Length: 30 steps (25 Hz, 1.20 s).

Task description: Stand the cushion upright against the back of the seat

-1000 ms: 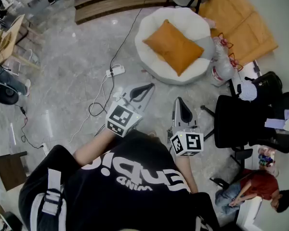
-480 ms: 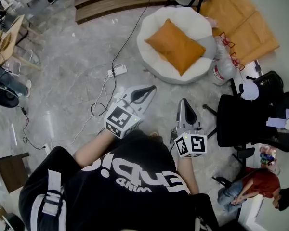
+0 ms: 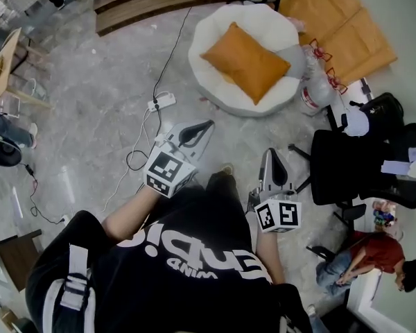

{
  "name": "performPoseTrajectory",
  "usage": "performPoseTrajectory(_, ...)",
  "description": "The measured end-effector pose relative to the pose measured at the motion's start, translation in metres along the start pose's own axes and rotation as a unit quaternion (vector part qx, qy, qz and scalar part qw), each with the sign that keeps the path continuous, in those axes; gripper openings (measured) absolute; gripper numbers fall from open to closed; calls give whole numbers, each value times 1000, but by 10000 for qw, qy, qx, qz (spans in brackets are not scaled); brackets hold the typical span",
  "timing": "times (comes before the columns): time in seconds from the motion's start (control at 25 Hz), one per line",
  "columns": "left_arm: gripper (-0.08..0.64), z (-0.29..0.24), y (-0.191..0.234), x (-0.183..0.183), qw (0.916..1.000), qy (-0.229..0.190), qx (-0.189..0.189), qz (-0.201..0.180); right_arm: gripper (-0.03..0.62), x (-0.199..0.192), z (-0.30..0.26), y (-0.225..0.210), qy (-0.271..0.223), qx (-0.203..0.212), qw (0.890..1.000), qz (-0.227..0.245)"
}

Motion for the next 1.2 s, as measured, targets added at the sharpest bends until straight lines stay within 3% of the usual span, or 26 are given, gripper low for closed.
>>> performPoseTrajectory(0.44, 8, -78, 26, 16, 9995, -247, -177, 94, 20, 14, -60, -51, 158, 117, 9997, 136)
performPoseTrajectory(0.96, 8, -188, 40, 47, 9995, -55, -285, -130, 20, 34, -125, -137, 72, 136, 9999, -4)
performPoseTrajectory(1.2, 8, -234, 36, 63, 9998, -53, -134, -162, 20, 39, -144, -180, 84, 200, 9997, -60)
Point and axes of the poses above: the fingertips, and each gripper's own axes: z backward along the fingers, y to its left, x out of its top, the point moved 9 cm from there along z, backward along the fingers, and after that the axes turned 2 degrees about x, right-handed, at the moved point
